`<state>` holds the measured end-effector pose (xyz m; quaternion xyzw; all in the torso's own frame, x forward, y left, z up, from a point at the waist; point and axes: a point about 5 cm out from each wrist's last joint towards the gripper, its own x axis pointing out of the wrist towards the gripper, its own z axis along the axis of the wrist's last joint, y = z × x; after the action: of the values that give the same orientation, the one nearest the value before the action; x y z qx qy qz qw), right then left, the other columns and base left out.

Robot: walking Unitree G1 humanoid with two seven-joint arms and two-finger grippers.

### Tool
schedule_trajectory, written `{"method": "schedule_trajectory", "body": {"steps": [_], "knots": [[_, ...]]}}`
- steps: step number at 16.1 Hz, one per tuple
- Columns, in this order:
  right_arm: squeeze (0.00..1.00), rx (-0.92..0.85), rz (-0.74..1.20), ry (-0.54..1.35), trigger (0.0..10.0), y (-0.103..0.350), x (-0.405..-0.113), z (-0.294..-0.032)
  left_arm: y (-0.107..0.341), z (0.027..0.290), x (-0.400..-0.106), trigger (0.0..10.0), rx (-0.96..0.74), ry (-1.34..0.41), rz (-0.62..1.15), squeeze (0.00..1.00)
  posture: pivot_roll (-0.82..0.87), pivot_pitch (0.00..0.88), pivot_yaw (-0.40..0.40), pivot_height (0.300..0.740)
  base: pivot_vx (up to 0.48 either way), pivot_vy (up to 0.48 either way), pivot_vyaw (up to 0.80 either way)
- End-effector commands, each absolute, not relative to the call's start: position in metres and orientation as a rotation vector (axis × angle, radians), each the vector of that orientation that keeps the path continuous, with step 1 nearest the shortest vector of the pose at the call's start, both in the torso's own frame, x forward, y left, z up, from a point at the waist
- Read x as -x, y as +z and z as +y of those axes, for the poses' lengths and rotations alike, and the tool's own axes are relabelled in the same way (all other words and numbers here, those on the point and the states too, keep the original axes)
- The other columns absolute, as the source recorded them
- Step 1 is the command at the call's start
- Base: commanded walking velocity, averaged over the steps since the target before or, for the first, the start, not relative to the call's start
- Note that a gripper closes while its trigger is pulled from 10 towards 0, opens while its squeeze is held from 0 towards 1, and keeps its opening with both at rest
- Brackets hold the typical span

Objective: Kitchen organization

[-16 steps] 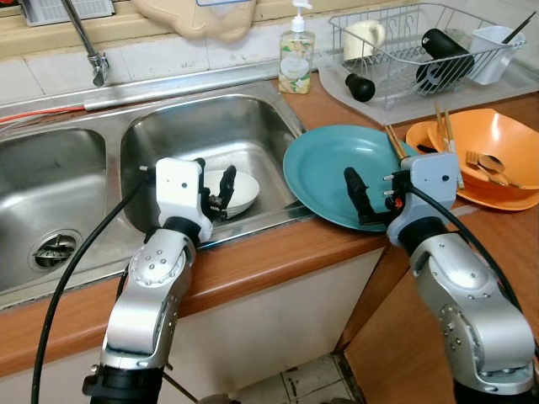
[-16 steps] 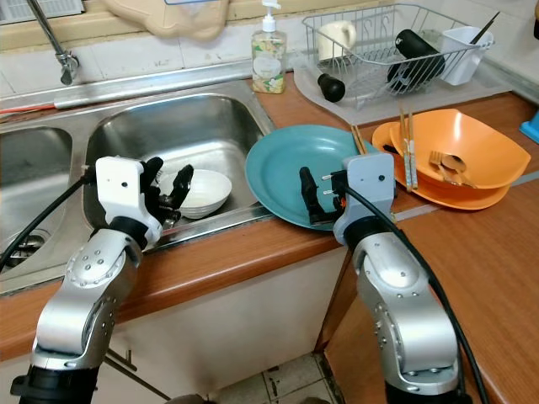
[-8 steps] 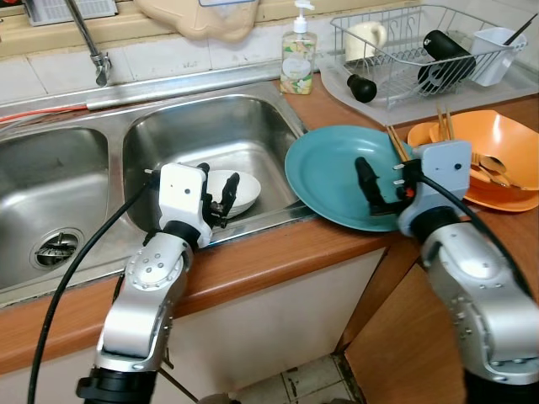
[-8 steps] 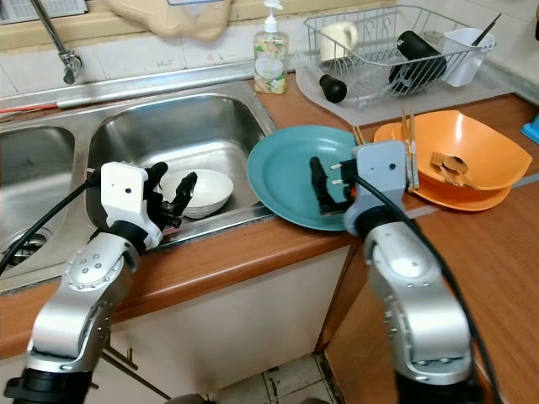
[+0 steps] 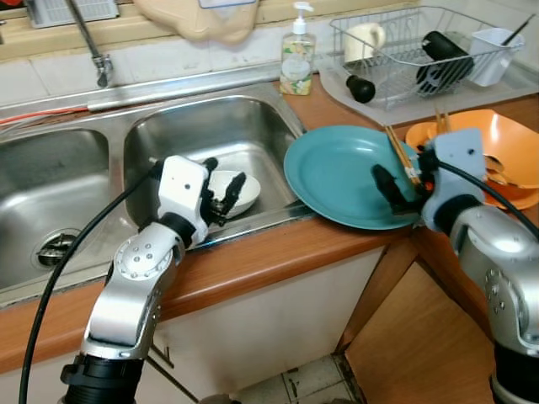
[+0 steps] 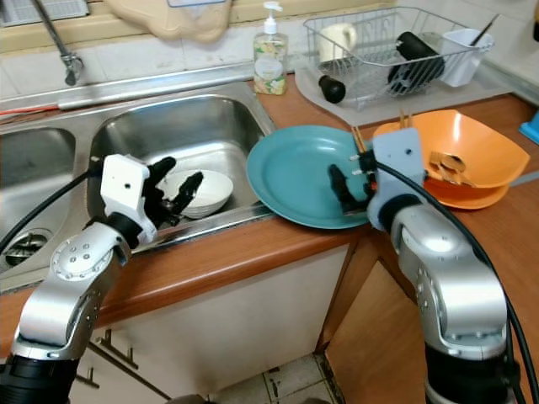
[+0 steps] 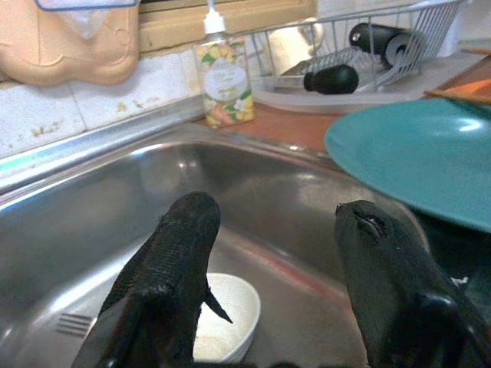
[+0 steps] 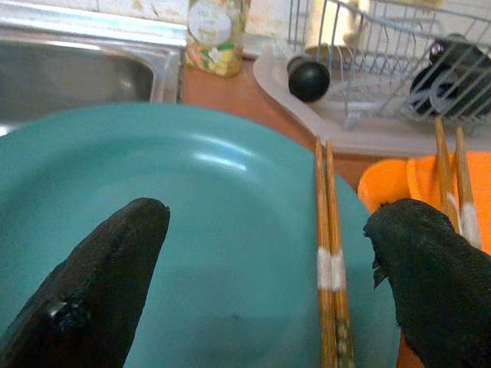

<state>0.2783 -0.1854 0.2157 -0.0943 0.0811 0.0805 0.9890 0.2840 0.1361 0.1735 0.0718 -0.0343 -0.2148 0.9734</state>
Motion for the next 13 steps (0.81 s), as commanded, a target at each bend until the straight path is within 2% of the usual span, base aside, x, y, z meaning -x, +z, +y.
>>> {"method": "schedule_trajectory", "body": {"steps": [1, 7, 13], "knots": [[0.0, 0.182, 0.183, 0.154, 10.0, 0.218, -0.281, -0.186, 0.178, 0.136, -0.284, 10.0, -0.136, -0.47, -0.079, 0.0, -0.05, 0.0, 0.059, 0.74, 0.0, 0.0, 0.0], [0.0, 0.166, 0.229, 0.125, 10.0, 0.219, -0.29, -0.177, 0.177, 0.13, -0.274, 10.0, -0.147, -0.611, -0.054, 0.0, -0.03, 0.0, 0.053, 0.74, 0.0, 0.0, 0.0], [0.0, 0.181, 0.249, 0.088, 10.0, 0.217, -0.296, -0.174, 0.177, 0.128, -0.271, 10.0, -0.156, -0.646, -0.045, 0.0, -0.02, 0.0, 0.049, 0.74, 0.0, 0.0, 0.0]]}}
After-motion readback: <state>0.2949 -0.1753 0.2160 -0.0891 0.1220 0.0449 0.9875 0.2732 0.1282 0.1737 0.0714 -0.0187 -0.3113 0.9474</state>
